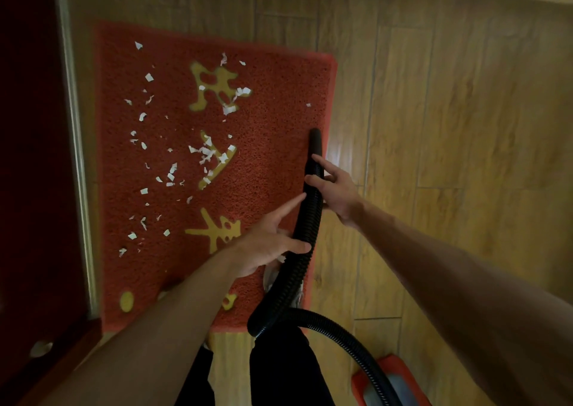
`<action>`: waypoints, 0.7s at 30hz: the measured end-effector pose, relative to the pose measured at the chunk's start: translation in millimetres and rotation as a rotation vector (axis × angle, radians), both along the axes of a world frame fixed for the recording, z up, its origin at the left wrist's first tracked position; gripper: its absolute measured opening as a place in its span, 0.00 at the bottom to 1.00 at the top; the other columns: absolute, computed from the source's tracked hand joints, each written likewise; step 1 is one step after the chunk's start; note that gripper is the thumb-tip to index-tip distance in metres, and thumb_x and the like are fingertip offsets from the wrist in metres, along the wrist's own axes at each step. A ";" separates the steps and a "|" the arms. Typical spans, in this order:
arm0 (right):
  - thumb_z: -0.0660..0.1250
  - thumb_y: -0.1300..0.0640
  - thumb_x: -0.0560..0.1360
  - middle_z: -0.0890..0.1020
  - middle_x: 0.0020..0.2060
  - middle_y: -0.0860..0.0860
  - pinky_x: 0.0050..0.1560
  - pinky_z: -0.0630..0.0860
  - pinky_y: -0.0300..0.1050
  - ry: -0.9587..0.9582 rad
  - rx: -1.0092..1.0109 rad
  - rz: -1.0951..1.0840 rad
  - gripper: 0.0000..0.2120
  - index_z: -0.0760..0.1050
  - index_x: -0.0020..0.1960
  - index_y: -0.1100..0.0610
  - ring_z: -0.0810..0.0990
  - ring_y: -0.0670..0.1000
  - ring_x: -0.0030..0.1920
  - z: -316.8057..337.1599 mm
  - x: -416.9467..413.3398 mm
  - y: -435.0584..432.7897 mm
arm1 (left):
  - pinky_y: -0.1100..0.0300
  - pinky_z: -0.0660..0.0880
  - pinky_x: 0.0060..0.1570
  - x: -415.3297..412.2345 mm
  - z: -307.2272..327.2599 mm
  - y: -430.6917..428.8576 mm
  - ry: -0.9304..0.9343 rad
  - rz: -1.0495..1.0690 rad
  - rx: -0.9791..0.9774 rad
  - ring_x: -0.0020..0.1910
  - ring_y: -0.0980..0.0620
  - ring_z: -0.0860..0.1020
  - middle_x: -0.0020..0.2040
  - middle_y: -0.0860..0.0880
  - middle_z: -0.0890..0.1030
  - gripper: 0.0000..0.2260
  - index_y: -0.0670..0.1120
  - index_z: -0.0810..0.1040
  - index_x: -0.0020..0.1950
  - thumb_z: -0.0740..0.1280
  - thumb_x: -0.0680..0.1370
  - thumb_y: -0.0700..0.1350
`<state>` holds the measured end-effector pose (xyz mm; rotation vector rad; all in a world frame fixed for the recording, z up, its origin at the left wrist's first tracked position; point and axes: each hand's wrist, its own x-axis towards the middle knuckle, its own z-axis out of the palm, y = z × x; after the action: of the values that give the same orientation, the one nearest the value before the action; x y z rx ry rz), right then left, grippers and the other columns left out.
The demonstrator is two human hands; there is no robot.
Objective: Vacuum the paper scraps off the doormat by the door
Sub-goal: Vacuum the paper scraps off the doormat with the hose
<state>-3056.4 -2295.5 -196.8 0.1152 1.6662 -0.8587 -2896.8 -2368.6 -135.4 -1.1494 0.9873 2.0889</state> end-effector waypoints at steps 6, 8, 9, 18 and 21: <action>0.67 0.61 0.78 0.78 0.56 0.57 0.34 0.79 0.39 0.030 -0.037 0.003 0.27 0.67 0.75 0.47 0.81 0.49 0.46 -0.8 -17.7 -4.7 | 0.55 0.81 0.38 -18.0 0.6 -4.1 -0.006 -0.010 -0.030 0.47 0.47 0.85 0.50 0.43 0.86 0.40 0.68 0.61 0.75 0.70 0.76 0.33; 0.67 0.61 0.78 0.77 0.58 0.58 0.33 0.79 0.37 0.033 -0.054 0.017 0.27 0.66 0.75 0.47 0.81 0.50 0.47 -1.5 -22.6 -11.5 | 0.48 0.82 0.44 -22.4 -0.2 -8.6 -0.010 -0.004 -0.047 0.51 0.42 0.84 0.52 0.42 0.85 0.40 0.69 0.61 0.74 0.71 0.76 0.34; 0.67 0.61 0.79 0.77 0.59 0.58 0.32 0.79 0.36 0.035 -0.058 0.028 0.27 0.66 0.75 0.48 0.81 0.49 0.47 -1.7 -24.6 -15.5 | 0.47 0.82 0.45 -23.8 -1.1 -10.9 -0.012 0.002 -0.054 0.52 0.42 0.84 0.53 0.42 0.85 0.39 0.69 0.61 0.74 0.70 0.76 0.34; 0.67 0.60 0.78 0.77 0.58 0.54 0.38 0.82 0.41 0.052 -0.010 0.108 0.26 0.68 0.74 0.46 0.81 0.48 0.45 -7.4 -29.3 -45.4 | 0.45 0.80 0.50 -26.1 -10.5 -25.6 -0.017 0.036 -0.077 0.57 0.43 0.81 0.60 0.45 0.82 0.39 0.70 0.61 0.74 0.70 0.76 0.34; 0.67 0.60 0.78 0.77 0.56 0.52 0.35 0.81 0.40 0.048 -0.004 0.097 0.26 0.68 0.74 0.46 0.81 0.47 0.45 -6.5 -24.9 -48.0 | 0.37 0.78 0.56 -19.2 -13.8 -30.3 0.017 0.027 -0.064 0.56 0.40 0.82 0.56 0.42 0.84 0.40 0.71 0.60 0.74 0.71 0.76 0.34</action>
<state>-3081.2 -2343.5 -203.3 0.0112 1.7002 -0.7968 -2915.9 -2398.9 -149.2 -1.1850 1.0593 2.1054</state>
